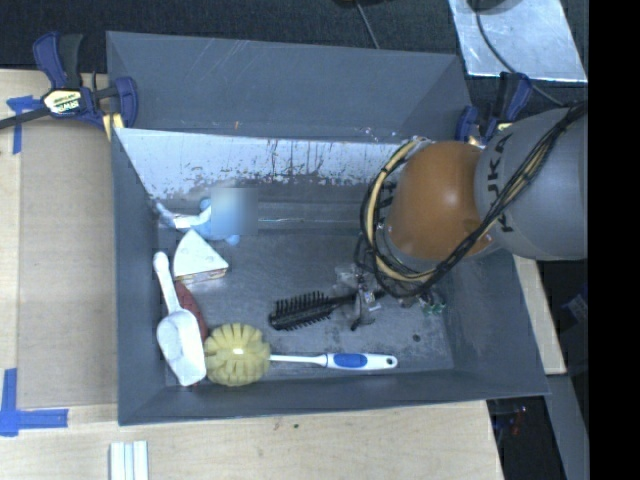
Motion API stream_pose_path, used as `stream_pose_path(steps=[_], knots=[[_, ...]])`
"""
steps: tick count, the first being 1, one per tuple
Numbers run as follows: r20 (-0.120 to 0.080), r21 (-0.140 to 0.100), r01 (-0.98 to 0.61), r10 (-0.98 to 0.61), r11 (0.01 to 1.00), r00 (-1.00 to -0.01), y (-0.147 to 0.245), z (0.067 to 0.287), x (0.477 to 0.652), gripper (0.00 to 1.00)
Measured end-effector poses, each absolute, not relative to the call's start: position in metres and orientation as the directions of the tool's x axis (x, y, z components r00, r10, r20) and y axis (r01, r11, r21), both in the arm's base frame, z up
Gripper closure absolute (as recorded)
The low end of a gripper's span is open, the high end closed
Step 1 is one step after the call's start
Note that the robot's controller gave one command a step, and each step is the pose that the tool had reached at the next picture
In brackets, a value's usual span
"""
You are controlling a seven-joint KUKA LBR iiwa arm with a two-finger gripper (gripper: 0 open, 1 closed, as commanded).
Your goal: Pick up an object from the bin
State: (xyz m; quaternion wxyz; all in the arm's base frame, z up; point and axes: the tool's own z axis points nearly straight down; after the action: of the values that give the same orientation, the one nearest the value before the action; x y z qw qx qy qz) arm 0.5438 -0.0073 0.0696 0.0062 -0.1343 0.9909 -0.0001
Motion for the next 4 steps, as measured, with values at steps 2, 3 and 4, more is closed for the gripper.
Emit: stream_pose_path(steps=[2, 3, 4], knots=[[-0.019, -0.003, -0.267, -0.267, 0.964, -0.963, -0.008, 0.087, 0.545, 1.0], [-0.021, -0.004, -0.268, -0.268, 0.963, -0.963, -0.008, 0.092, 0.545, 1.0], [-0.023, -0.004, -0.268, -0.268, 0.963, -0.963, -0.008, 0.097, 0.545, 1.0]])
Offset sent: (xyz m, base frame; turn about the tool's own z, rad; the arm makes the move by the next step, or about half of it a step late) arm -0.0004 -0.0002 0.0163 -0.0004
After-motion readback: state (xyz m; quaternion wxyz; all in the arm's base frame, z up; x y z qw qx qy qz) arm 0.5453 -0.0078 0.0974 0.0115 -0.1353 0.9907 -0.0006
